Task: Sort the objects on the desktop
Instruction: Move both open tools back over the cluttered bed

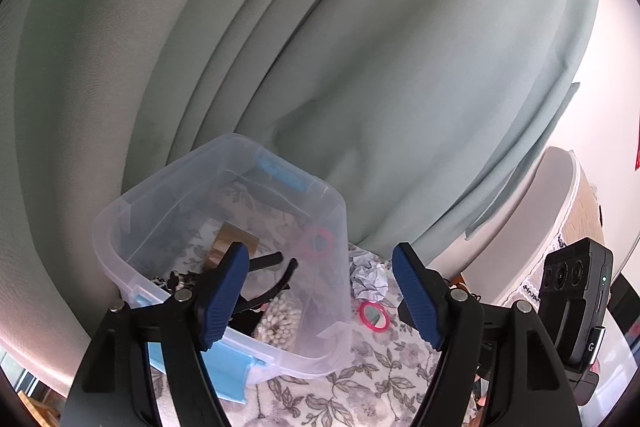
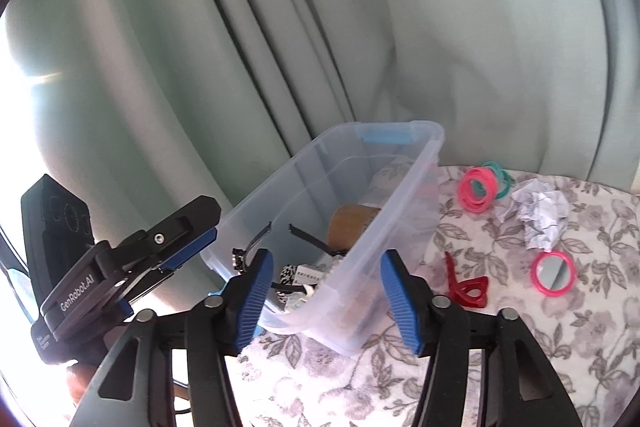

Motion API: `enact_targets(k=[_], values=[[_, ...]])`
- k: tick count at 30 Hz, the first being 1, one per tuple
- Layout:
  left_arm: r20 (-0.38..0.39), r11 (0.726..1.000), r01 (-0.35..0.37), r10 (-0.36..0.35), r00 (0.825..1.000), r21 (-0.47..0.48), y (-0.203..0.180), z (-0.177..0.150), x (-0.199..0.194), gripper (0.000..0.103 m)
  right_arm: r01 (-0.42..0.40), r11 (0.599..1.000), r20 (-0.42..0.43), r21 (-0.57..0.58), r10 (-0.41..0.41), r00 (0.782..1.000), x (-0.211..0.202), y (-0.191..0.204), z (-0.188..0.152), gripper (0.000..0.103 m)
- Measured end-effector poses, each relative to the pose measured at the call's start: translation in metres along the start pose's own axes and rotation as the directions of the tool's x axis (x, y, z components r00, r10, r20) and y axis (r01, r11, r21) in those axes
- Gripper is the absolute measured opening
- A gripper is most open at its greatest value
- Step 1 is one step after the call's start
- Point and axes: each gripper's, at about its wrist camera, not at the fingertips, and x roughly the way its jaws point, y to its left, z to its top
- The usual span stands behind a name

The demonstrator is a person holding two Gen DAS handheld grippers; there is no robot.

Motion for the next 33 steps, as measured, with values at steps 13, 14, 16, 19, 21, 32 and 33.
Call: enact_targets(k=[13,14,16,19,21,32,33], values=[[0.011,0.996,-0.056,0.056,0.998,0.072,-0.035,-0.004,-0.002,0.078,0.006,0.999,0.104,0.031,-0.009,0.994,-0.042,-0.024,-0.002,0.079],[0.011,0.994,-0.067,0.067,0.998,0.085,-0.04,-0.005,-0.002,0.078,0.009,0.999,0.118,0.035,-0.013,0.993,-0.047,-0.027,-0.002,0.079],[0.009,0.99,-0.083,0.083,0.997,0.116,-0.05,-0.007,-0.002,0.078,0.022,0.999,0.142,0.044,-0.028,0.989,-0.057,-0.034,-0.001,0.079],[0.007,0.982,-0.099,0.099,0.995,0.163,-0.065,-0.01,0.001,0.078,0.036,0.997,0.167,0.068,-0.047,0.985,-0.068,-0.045,-0.001,0.079],[0.012,0.972,-0.112,0.112,0.994,0.207,-0.077,-0.013,0.003,0.078,0.044,0.996,0.181,0.083,-0.059,0.982,-0.076,-0.053,-0.002,0.08],[0.035,0.921,-0.206,0.206,0.978,0.33,-0.124,-0.025,0.021,0.079,0.087,0.983,0.255,0.16,-0.127,0.959,-0.114,-0.089,-0.01,0.08],[0.03,0.92,-0.199,0.201,0.979,0.338,-0.126,-0.025,0.023,0.079,0.089,0.981,0.264,0.172,-0.133,0.955,-0.116,-0.092,-0.01,0.08]])
